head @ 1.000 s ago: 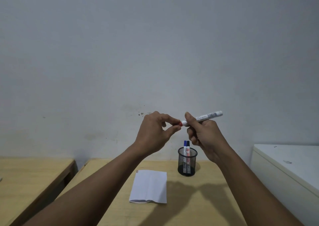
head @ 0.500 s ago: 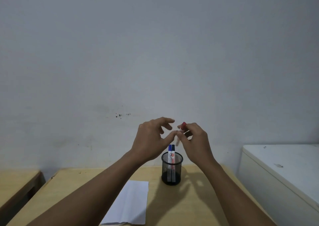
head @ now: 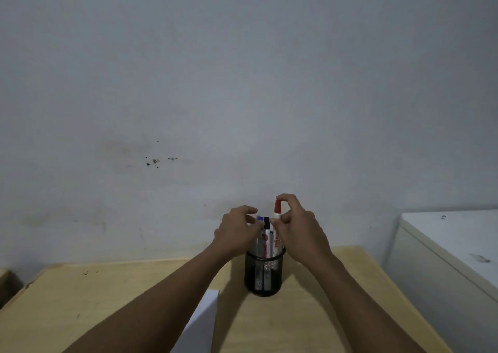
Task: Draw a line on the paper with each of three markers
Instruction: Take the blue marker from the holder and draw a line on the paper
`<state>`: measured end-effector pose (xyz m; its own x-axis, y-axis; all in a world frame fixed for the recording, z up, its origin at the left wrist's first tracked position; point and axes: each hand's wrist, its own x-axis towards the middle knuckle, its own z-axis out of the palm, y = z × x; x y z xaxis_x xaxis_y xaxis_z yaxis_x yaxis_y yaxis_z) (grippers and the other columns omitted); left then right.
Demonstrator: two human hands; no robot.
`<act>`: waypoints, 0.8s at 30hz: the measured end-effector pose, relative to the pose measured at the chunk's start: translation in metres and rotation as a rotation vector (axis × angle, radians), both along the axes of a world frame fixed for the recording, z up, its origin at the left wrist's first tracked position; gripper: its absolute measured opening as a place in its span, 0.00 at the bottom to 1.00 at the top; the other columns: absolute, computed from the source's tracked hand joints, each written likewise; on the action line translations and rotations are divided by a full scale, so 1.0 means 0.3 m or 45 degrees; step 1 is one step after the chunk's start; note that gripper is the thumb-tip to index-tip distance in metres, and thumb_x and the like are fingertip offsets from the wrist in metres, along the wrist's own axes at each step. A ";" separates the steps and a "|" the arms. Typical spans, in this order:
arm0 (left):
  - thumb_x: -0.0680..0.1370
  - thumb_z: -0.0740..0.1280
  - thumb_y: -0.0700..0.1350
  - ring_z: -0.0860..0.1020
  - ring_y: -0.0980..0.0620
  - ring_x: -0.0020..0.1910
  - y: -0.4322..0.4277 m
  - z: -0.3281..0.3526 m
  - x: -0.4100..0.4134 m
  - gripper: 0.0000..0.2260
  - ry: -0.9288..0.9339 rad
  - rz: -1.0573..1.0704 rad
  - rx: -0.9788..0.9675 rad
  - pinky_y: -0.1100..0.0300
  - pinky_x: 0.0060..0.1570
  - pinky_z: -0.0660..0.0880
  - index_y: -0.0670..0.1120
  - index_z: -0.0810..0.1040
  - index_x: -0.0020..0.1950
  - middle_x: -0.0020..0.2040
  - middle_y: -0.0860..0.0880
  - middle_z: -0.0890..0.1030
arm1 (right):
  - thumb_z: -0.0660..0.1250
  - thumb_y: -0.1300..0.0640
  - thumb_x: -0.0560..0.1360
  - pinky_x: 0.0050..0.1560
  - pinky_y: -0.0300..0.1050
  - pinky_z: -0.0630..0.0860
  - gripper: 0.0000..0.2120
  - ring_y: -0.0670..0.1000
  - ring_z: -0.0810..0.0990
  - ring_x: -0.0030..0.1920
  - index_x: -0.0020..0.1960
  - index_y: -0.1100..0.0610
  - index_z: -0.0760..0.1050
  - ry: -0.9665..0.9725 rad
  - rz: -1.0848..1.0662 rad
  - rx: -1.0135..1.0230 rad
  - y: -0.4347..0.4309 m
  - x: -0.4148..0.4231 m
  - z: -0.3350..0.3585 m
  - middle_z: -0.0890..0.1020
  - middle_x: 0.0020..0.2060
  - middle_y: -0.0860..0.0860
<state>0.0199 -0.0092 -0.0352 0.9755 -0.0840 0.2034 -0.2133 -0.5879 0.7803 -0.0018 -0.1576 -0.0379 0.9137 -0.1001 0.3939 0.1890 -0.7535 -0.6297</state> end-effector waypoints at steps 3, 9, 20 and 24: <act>0.80 0.67 0.45 0.81 0.45 0.57 -0.005 -0.024 0.019 0.17 0.010 -0.036 -0.054 0.45 0.53 0.81 0.46 0.75 0.68 0.61 0.43 0.82 | 0.66 0.50 0.80 0.43 0.51 0.84 0.18 0.53 0.85 0.47 0.68 0.45 0.69 0.065 -0.017 -0.017 -0.001 0.025 -0.045 0.86 0.50 0.53; 0.78 0.69 0.46 0.83 0.47 0.52 0.003 -0.035 0.029 0.12 -0.021 0.008 -0.083 0.42 0.53 0.81 0.47 0.81 0.61 0.56 0.46 0.85 | 0.61 0.47 0.82 0.51 0.56 0.83 0.15 0.52 0.83 0.53 0.66 0.48 0.76 0.065 -0.032 -0.058 0.001 0.036 -0.057 0.85 0.56 0.50; 0.77 0.72 0.44 0.80 0.51 0.48 0.165 0.304 -0.167 0.06 -0.125 0.154 -0.850 0.60 0.39 0.72 0.46 0.82 0.53 0.48 0.47 0.83 | 0.70 0.45 0.77 0.49 0.43 0.80 0.17 0.47 0.82 0.51 0.63 0.49 0.79 0.010 0.253 0.220 0.105 -0.154 0.167 0.83 0.52 0.47; 0.76 0.73 0.45 0.78 0.52 0.46 0.284 0.398 -0.283 0.09 0.013 0.187 -1.112 0.55 0.44 0.72 0.46 0.82 0.55 0.47 0.49 0.82 | 0.73 0.59 0.76 0.40 0.46 0.84 0.10 0.49 0.85 0.37 0.57 0.60 0.83 -0.070 0.375 0.789 0.190 -0.253 0.258 0.86 0.43 0.55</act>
